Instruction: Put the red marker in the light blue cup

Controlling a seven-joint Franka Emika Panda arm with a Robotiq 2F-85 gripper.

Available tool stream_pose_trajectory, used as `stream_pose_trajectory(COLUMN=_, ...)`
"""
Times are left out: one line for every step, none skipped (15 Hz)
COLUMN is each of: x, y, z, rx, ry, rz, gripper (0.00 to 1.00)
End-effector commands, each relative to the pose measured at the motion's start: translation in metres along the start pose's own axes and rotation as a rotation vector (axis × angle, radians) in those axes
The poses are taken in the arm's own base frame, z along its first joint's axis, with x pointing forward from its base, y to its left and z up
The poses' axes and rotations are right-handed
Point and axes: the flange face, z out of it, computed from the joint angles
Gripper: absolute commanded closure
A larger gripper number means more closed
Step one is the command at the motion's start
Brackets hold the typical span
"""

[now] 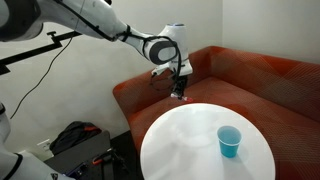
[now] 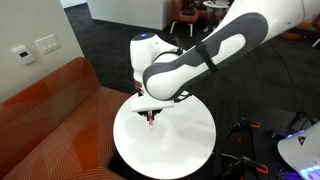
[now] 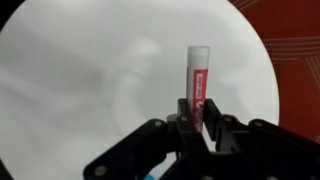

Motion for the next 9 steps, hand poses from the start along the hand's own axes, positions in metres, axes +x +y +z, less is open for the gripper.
stream_pose_trajectory(x=-0.004, y=0.015, z=-0.019, rx=-0.073, ry=0.084, rz=0.167, gripper=0.95)
stream_pose_trajectory(x=-0.003, y=0.017, z=-0.020, rx=-0.089, ry=0.111, rz=0.214, gripper=0.95)
stream_pose_trajectory(x=0.000, y=0.006, z=-0.010, rx=-0.057, ry=0.074, rz=0.135, gripper=0.80)
stream_pose_trajectory(x=0.001, y=0.007, z=-0.012, rx=-0.067, ry=0.091, rz=0.166, gripper=0.80)
stream_pose_trajectory(x=0.002, y=0.008, z=-0.012, rx=-0.070, ry=0.096, rz=0.183, gripper=0.80)
stream_pose_trajectory(x=0.002, y=0.009, z=-0.012, rx=-0.071, ry=0.097, rz=0.189, gripper=0.80)
stream_pose_trajectory(x=0.003, y=0.009, z=-0.012, rx=-0.072, ry=0.097, rz=0.194, gripper=0.80)
stream_pose_trajectory(x=0.003, y=0.010, z=-0.012, rx=-0.072, ry=0.098, rz=0.196, gripper=0.95)
stream_pose_trajectory(x=0.007, y=0.010, z=-0.011, rx=-0.086, ry=0.120, rz=0.238, gripper=0.95)
